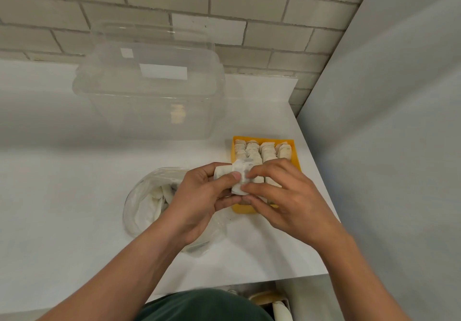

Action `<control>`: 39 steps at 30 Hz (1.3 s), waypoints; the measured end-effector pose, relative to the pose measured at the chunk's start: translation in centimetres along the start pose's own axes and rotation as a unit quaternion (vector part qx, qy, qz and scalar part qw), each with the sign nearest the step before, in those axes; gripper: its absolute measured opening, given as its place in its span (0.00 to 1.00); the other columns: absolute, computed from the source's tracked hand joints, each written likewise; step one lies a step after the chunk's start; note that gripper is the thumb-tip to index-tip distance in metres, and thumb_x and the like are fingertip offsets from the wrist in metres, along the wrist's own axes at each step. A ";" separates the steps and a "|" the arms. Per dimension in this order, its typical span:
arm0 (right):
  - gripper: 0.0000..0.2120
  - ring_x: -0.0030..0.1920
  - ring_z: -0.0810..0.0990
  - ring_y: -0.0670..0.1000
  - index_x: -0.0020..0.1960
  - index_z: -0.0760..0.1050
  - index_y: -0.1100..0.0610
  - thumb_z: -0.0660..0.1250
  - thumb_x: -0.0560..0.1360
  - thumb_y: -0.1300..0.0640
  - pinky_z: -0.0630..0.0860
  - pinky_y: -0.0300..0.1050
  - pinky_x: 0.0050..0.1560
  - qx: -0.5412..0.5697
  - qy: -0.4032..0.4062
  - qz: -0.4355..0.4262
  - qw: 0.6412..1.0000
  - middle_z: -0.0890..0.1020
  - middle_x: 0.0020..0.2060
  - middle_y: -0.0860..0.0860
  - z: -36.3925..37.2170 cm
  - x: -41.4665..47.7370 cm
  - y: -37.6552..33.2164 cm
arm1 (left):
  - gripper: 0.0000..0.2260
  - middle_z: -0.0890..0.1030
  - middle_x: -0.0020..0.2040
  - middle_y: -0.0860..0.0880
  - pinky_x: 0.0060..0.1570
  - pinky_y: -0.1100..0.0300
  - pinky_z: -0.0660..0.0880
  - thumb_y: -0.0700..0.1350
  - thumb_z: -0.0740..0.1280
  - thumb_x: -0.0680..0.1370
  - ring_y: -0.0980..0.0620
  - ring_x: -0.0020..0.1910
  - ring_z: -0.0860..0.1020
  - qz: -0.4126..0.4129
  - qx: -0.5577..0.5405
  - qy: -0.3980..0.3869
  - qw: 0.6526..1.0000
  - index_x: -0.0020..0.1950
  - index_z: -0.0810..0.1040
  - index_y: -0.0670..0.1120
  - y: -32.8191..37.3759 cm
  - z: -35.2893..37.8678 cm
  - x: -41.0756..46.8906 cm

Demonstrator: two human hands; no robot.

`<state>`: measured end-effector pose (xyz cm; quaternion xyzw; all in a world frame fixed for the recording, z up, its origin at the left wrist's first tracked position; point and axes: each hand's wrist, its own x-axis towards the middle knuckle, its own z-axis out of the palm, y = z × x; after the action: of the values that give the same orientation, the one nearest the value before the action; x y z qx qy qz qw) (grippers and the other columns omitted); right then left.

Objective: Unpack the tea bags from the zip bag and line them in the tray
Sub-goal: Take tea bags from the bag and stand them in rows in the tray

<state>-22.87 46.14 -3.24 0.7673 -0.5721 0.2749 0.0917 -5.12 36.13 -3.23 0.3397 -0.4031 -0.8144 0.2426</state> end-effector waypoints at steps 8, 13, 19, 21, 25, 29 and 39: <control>0.05 0.49 0.84 0.49 0.52 0.85 0.59 0.73 0.78 0.60 0.79 0.48 0.50 0.109 0.121 0.141 0.977 0.86 0.47 0.47 -0.1 0.3 0.4 | 0.12 0.86 0.56 0.37 0.57 0.51 0.83 0.42 0.64 0.84 0.39 0.55 0.86 -0.039 -0.063 0.007 0.997 0.62 0.80 0.36 0.4 0.2 0.2; 0.04 0.48 0.85 0.47 0.52 0.85 0.51 0.73 0.78 0.58 0.78 0.36 0.50 0.192 0.174 0.271 0.927 0.86 0.46 0.43 -0.9 0.7 2.4 | 0.10 0.86 0.55 0.36 0.53 0.54 0.84 0.35 0.63 0.83 0.40 0.55 0.86 -0.048 -0.055 0.016 0.997 0.63 0.80 0.37 -0.1 0.0 0.4; 0.04 0.48 0.84 0.44 0.52 0.84 0.49 0.72 0.79 0.54 0.78 0.34 0.48 0.180 0.142 0.356 0.906 0.86 0.46 0.40 -1.0 -0.1 8.3 | 0.10 0.86 0.55 0.37 0.51 0.55 0.85 0.31 0.63 0.83 0.40 0.55 0.86 -0.041 -0.059 0.034 0.997 0.62 0.80 0.38 -0.6 -0.4 0.7; 0.04 0.48 0.83 0.44 0.52 0.84 0.48 0.71 0.80 0.53 0.79 0.38 0.49 0.145 0.112 0.370 0.911 0.86 0.48 0.40 -0.5 -0.8 10.8 | 0.11 0.86 0.55 0.36 0.50 0.55 0.85 0.31 0.62 0.83 0.40 0.55 0.86 -0.039 -0.064 0.040 0.996 0.62 0.80 0.38 -0.6 -0.6 0.8; 0.07 0.47 0.81 0.43 0.55 0.84 0.50 0.70 0.81 0.51 0.79 0.42 0.50 0.081 0.019 0.374 0.924 0.84 0.47 0.40 0.5 -2.0 14.5 | 0.11 0.87 0.52 0.38 0.50 0.56 0.85 0.30 0.61 0.83 0.39 0.56 0.86 -0.027 -0.056 0.046 0.997 0.60 0.80 0.38 -0.5 -0.7 0.9; 0.08 0.53 0.78 0.48 0.55 0.85 0.51 0.69 0.81 0.50 0.76 0.46 0.55 0.030 -0.117 0.349 0.929 0.83 0.52 0.46 1.8 -2.8 17.1 | 0.10 0.87 0.49 0.40 0.51 0.56 0.85 0.30 0.61 0.83 0.39 0.56 0.86 -0.023 -0.057 0.056 0.996 0.58 0.80 0.39 -0.5 -0.7 0.9; 0.11 0.62 0.70 0.55 0.58 0.85 0.55 0.70 0.80 0.51 0.71 0.44 0.58 -0.072 -0.135 0.347 0.925 0.76 0.60 0.52 5.3 -2.4 18.9 | 0.09 0.87 0.43 0.43 0.49 0.55 0.85 0.29 0.62 0.82 0.38 0.53 0.87 -0.022 -0.063 0.085 0.994 0.56 0.77 0.41 -0.3 -0.7 1.2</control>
<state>-39.19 39.48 -12.23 0.5417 -0.8280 0.1412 -0.0327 -5.41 35.16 -4.18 0.4005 -0.3210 -0.8116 0.2790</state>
